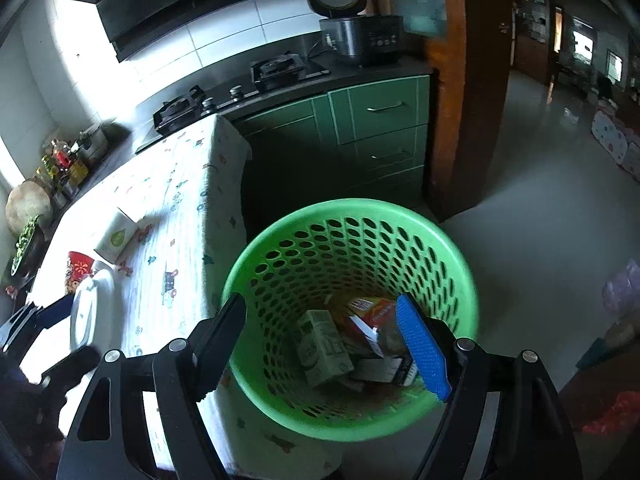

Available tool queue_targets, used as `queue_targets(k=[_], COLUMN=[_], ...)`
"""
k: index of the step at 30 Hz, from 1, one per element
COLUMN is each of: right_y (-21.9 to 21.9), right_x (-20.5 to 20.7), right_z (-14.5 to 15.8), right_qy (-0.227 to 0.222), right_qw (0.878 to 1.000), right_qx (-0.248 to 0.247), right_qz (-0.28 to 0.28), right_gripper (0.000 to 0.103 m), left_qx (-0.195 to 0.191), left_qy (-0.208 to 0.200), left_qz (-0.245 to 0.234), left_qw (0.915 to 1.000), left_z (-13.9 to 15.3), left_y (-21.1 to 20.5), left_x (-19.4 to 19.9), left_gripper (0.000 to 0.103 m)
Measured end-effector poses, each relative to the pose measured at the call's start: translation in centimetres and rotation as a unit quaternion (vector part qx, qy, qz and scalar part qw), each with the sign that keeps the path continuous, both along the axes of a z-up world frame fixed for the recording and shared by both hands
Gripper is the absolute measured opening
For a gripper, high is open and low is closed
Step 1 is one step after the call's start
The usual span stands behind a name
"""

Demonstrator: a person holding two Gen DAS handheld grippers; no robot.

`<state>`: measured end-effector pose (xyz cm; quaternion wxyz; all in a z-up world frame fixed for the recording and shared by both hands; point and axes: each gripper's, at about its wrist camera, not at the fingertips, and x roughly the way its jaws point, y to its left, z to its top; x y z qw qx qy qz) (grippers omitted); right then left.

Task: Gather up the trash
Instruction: 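Lower the white lid into the basket and open the left gripper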

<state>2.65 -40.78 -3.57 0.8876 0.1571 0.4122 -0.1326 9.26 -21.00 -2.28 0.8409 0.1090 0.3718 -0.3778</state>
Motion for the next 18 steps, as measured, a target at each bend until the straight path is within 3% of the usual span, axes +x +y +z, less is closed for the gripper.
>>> queue_targets(k=[18], right_y=[-1.7], right_x=[-4.4], right_z=[-0.7], right_qy=[0.013], right_qw=[0.999], right_qx=[-0.009], right_qz=[-0.038], right_gripper=[0.077], left_qx=[0.014], left_qy=[0.032], left_qz=[-0.018], left_qw=[0.9992], left_z=[-2.6], left_y=[-8.4], left_x=[1.9], left_gripper=[0.079])
